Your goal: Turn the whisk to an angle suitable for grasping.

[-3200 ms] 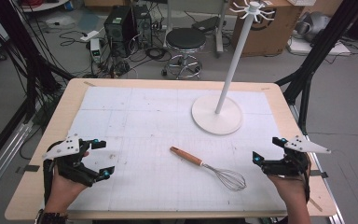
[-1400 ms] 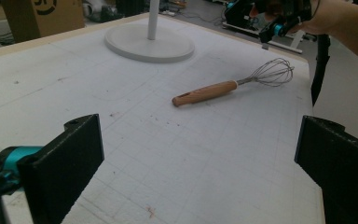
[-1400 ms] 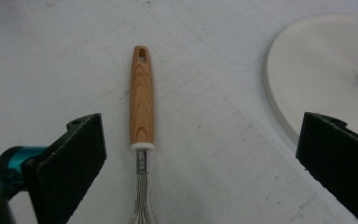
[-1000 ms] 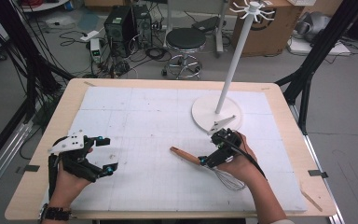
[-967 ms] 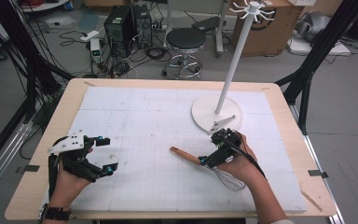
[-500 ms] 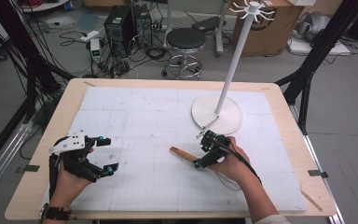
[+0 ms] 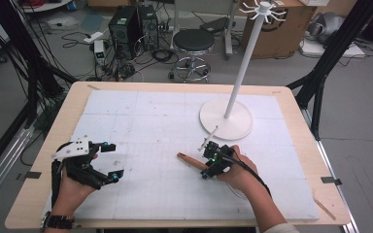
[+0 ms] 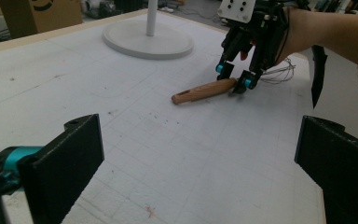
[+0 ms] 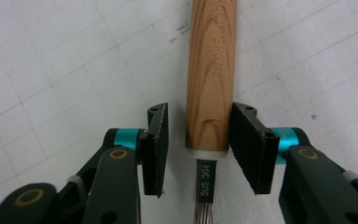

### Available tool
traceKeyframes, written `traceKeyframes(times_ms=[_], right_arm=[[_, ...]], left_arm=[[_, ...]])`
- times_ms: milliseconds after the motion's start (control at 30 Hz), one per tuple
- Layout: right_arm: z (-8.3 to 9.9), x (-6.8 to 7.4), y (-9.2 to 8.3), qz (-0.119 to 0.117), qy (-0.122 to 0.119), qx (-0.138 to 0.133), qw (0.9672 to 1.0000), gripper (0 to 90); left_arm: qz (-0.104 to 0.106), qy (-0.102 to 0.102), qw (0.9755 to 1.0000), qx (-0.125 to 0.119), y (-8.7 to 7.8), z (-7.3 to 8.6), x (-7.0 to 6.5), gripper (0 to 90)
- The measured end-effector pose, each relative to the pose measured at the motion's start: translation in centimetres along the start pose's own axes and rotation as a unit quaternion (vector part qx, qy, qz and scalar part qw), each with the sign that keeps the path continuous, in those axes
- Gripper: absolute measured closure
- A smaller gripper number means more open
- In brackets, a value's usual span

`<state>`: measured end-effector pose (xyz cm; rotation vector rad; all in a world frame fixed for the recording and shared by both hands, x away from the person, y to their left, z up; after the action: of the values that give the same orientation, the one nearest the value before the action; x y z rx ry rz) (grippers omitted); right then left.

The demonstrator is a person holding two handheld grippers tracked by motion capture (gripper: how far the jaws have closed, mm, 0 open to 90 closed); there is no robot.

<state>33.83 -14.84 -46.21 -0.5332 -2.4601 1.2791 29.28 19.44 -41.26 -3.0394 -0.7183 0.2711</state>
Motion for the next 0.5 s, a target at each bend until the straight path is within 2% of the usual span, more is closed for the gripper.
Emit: traceKeyframes(times_ms=[133,200,333,467,500], right_arm=[[-0.04,0.00,0.02,0.008,-0.003,0.003,1.0000,62.5],[-0.07,-0.02,0.02,0.020,-0.009,0.003,0.9998,66.7],[-0.12,0.27,0.06,0.031,-0.014,0.007,0.9994,67.1],[-0.13,0.20,0.10,0.031,-0.014,0.007,0.9994,67.4],[-0.10,0.23,0.11,0.034,-0.006,0.006,0.9994,67.5]], left_arm=[[0.001,0.000,1.0000,0.001,-0.01,-0.01,-0.01,1.7],[0.001,-0.001,1.0000,0.000,0.05,0.00,-0.04,1.7],[0.001,0.000,1.0000,0.003,0.11,0.05,-0.02,1.8],[0.003,-0.001,1.0000,0.002,0.10,0.04,-0.01,1.7],[0.001,-0.001,1.0000,0.002,0.11,0.04,-0.02,1.7]])
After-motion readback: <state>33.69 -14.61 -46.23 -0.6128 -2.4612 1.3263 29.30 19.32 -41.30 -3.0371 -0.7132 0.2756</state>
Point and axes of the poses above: each handheld gripper's, and its own axes: y roughly forward along the jaws, z roughly out of its underside, x roughly to its left, the point moved 5 cm from there along y, roughly forward along the jaws, and after that the axes turned 15 degrees about -x, right-handed, at the moved point
